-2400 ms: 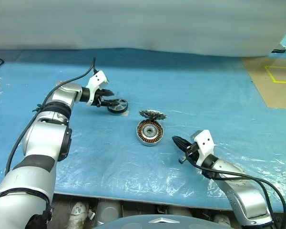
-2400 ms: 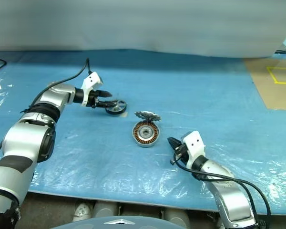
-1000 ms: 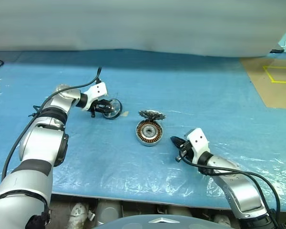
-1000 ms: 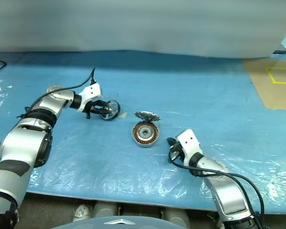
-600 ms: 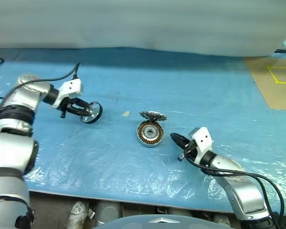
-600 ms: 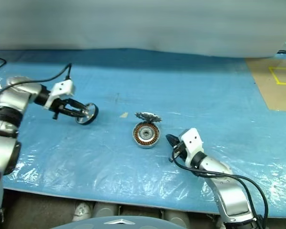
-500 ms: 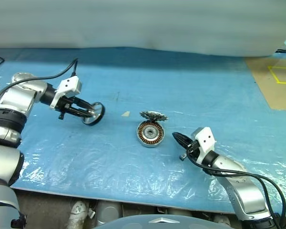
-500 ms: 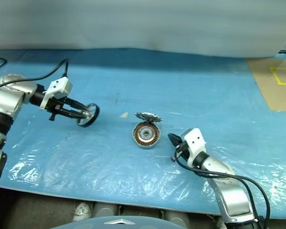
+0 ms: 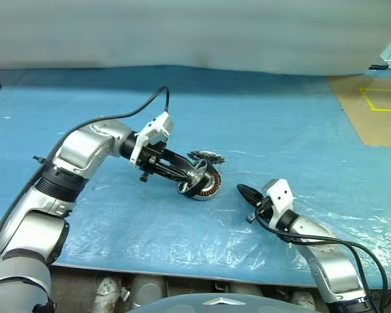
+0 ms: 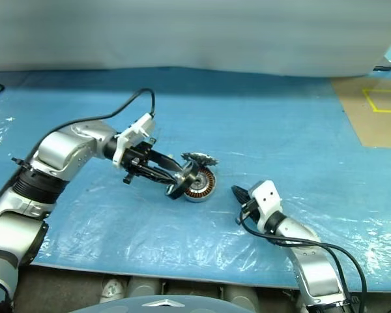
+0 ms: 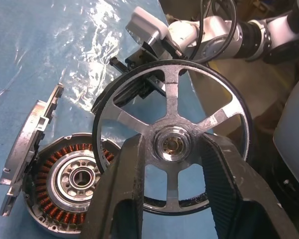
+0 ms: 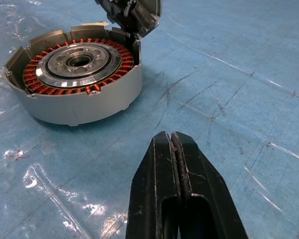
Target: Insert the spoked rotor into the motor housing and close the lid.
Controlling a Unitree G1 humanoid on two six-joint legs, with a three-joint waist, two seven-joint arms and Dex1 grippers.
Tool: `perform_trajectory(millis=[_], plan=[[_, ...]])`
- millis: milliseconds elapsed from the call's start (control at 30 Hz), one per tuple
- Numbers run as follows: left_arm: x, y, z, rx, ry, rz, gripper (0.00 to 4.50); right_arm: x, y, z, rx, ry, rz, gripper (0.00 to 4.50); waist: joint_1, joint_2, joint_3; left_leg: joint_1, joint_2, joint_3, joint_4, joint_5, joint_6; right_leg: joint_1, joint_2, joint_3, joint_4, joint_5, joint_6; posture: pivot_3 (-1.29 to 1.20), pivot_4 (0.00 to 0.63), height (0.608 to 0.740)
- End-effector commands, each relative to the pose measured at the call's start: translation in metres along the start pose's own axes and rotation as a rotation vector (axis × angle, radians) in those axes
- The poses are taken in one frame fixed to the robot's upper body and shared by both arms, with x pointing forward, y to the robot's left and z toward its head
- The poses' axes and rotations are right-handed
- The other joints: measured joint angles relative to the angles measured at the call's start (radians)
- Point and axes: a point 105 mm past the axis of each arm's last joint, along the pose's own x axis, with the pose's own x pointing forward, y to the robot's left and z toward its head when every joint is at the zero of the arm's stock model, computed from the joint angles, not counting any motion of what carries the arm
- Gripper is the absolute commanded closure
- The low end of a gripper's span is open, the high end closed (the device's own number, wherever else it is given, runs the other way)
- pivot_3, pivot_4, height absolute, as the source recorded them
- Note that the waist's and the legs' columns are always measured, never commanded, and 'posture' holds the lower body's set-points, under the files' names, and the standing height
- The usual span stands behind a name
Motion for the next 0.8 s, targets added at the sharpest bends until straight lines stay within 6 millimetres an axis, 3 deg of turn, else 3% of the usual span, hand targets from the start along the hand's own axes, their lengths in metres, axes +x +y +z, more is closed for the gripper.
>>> perform_trajectory(millis=[33,367,600,800], plan=[[0.008,0.014,-0.001,0.066,0.041,0.009,3.2,0.001,-0.001,0.01,-0.013,-0.048,-0.024,4.5,0.002,0.0,0.0,0.0,0.0,0.0,0.0,0.0,0.0,0.0,0.0,0.0,0.0,0.0,0.0,0.0,0.15,0.74],[0.026,0.044,-0.019,0.13,0.116,0.078,3.2,0.001,0.0,0.014,-0.022,-0.067,-0.049,4.5,0.002,0.0,0.0,0.0,0.0,-0.001,0.002,0.0,0.0,0.001,0.0,0.0,0.0,0.001,0.002,0.0,0.15,0.74],[0.024,0.049,-0.021,0.14,0.144,0.091,3.2,0.003,-0.001,0.028,0.05,-0.15,-0.045,4.5,0.003,0.0,0.0,0.0,0.0,-0.001,0.002,0.0,0.0,0.001,0.0,0.0,0.0,0.0,0.0,0.0,0.15,0.74],[0.022,0.052,-0.02,0.142,0.168,0.097,3.2,0.001,0.006,0.026,0.071,-0.213,-0.022,4.5,0.003,0.0,0.0,0.0,0.0,-0.001,0.002,0.0,0.0,0.002,0.0,-0.001,0.001,0.0,0.0,0.0,0.15,0.74]])
